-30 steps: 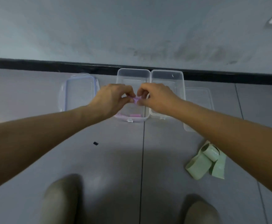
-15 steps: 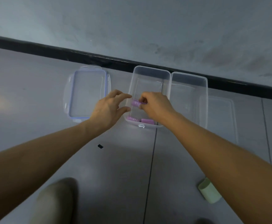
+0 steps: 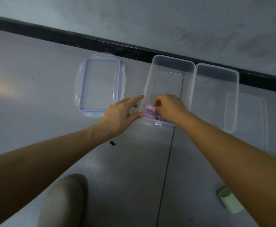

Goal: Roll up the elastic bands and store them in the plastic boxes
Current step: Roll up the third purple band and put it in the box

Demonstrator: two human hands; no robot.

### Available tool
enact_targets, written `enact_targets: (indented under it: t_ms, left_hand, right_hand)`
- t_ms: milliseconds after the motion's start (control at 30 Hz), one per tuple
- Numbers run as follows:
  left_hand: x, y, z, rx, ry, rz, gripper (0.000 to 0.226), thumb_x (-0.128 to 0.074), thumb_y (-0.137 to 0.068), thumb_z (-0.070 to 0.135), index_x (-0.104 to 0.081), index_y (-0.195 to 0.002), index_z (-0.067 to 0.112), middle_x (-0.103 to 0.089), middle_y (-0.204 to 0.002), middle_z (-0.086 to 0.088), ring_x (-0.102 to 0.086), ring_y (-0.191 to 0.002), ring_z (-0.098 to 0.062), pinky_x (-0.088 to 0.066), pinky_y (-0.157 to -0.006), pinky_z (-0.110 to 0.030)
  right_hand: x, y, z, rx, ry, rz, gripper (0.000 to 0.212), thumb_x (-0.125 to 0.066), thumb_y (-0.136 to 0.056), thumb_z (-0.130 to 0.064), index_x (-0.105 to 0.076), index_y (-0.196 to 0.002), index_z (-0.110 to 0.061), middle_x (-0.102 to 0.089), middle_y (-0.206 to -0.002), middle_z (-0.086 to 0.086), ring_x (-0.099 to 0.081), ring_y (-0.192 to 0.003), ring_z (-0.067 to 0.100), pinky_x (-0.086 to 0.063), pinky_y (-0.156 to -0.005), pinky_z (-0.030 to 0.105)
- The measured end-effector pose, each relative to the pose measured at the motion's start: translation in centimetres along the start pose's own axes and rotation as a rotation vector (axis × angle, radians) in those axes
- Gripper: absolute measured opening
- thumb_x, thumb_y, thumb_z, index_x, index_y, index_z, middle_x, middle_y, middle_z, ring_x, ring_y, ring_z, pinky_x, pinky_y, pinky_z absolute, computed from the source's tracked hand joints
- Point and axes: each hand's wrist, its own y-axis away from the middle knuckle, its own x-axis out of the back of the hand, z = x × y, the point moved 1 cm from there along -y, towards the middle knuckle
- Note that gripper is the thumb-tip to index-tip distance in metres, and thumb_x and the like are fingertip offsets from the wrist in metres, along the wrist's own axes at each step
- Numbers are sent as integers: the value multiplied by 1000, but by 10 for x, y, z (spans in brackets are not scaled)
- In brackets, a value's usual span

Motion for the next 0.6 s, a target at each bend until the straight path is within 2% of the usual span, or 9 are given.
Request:
enact_targets:
  t_ms: [200, 300, 367, 467, 533, 600]
  left_hand:
    - [-1, 0, 0, 1, -2, 13, 62, -52, -91, 55, -34, -147, 36, -60, -120, 5, -51, -80, -8, -50, -82, -33]
    - [-1, -1, 1, 8, -6, 13, 62, -52, -91, 55, -34, -147, 36, -60, -121, 5, -53, -80, -9, -51, -82, -35]
    - [-2, -1, 2, 11, -14, 13, 63, -52, -90, 55, -34, -147, 35, -60, -121, 5, -53, -81, -9, -49, -80, -31]
    - [-2, -2, 1, 0, -20, 15, 63, -50, -90, 57, -34, -147, 36, -60, -121, 5, -53, -80, -8, -47, -78, -28]
    - [-2, -2, 0, -8, -27, 14, 63, -49, -90, 58, -33, -147, 36, -61, -121, 5, -53, -80, -7, -49, -78, -30]
    - [0, -2, -1, -7, -35, 1, 64, -49, -90, 59, -31, -147, 37, -60, -122, 5, -54, -82, -8, -53, -80, -35]
  right_hand:
    - [-2, -2, 2, 17, -27, -60, 13, -73, -84, -31, -72, -96, -27, -71, -94, -6, -64, -82, 15, -52, -76, 33]
    - [-2, 0, 2, 34, -38, -61, 15, -72, -86, -31, -73, -100, -26, -70, -96, -7, -63, -84, 14, -49, -75, 31]
    - [-2, 0, 2, 39, -49, -80, 17, -70, -88, -31, -73, -104, -26, -69, -97, -7, -63, -86, 15, -47, -75, 30]
    - [-2, -1, 4, 49, -66, -89, 16, -62, -94, -30, -75, -103, -24, -71, -96, -5, -64, -83, 15, -50, -77, 32]
    - [2, 0, 5, 72, -24, -91, 23, -53, -99, -26, -75, -100, -20, -73, -96, 0, -65, -81, 19, -54, -80, 38]
    - [7, 0, 5, 89, 17, -80, 26, -49, -101, -23, -74, -107, -20, -73, -103, 2, -65, -86, 20, -54, -84, 40]
